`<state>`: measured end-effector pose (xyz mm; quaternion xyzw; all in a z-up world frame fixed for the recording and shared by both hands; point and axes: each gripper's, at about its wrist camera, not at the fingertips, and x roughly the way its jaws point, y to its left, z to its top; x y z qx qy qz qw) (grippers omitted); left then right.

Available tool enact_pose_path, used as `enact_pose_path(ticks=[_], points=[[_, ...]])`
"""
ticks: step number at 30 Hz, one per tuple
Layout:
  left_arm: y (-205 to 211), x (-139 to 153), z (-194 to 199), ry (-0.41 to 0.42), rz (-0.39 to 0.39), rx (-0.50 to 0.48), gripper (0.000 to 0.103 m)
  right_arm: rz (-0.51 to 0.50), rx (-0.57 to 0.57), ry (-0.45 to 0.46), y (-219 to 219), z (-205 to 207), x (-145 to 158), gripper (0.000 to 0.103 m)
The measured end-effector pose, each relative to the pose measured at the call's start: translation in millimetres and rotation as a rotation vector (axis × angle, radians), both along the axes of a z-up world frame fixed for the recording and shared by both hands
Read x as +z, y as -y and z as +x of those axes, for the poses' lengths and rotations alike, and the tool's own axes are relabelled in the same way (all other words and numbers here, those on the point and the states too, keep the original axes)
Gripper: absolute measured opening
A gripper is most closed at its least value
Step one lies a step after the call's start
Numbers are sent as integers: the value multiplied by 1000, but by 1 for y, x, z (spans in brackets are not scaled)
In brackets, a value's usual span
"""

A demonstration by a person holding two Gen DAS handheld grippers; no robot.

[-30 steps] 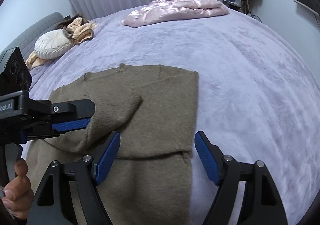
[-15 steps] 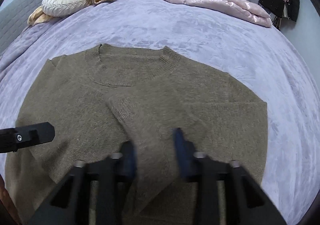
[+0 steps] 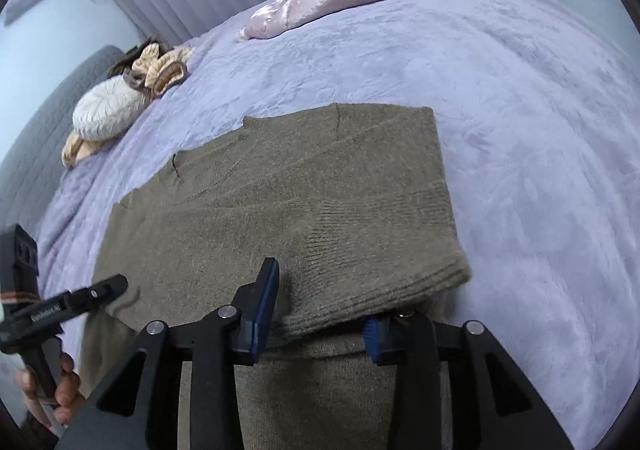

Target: Fold small clothes

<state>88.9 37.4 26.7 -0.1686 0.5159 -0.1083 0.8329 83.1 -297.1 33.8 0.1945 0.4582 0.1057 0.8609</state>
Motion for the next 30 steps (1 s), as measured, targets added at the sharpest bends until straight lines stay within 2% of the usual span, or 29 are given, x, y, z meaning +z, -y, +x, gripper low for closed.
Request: enact_pose_path(ticks=[2,3,4,6,8,10,11,13,16,17,18,19,22,25,27,29,30], points=[[2,4,1,-1,31,-1,54,36,-11,18,5,3,2,39],[2,7,1,2,42,1,54,18,-11,30,6,5,6,13],[1,12,1,14,51,8,54,10,-9,37,5,6,11,8],[-3,19,1,38,68,32,54,-23,-9,102,3,3,26,8],[-6,14,2,18,126,64,54,-127,-30,133,-2,3,34,8],[-4,-2,5,-29,182,49,54,-174,-37,81,-3,11,25,8],[-2,-7,3,-28,208,35,54,-155,-30,29,-1,17,17,9],[2,-3,-3,-7,249,23,54,-128,-43,-57,8,20,4,16],[1,10,-7,12,222,29,54,-91,-88,-30,23,6,8,33],[1,15,-9,26,209,25,54,-109,-108,-16,25,1,12,46],[3,20,-9,40,196,19,54,-138,-132,6,26,-4,19,65],[6,22,-7,46,187,7,54,-159,-151,44,26,-10,26,71],[19,21,0,36,177,-42,54,-216,-150,132,18,-21,45,72],[21,3,4,-2,274,-19,54,-244,-59,150,-2,-18,47,72],[10,-6,0,2,271,-6,56,-234,17,122,-16,-16,36,72],[-5,-6,-8,8,216,2,56,-230,56,25,-23,-10,13,73],[-12,-5,-11,7,195,4,56,-264,63,-22,-27,-8,2,72]])
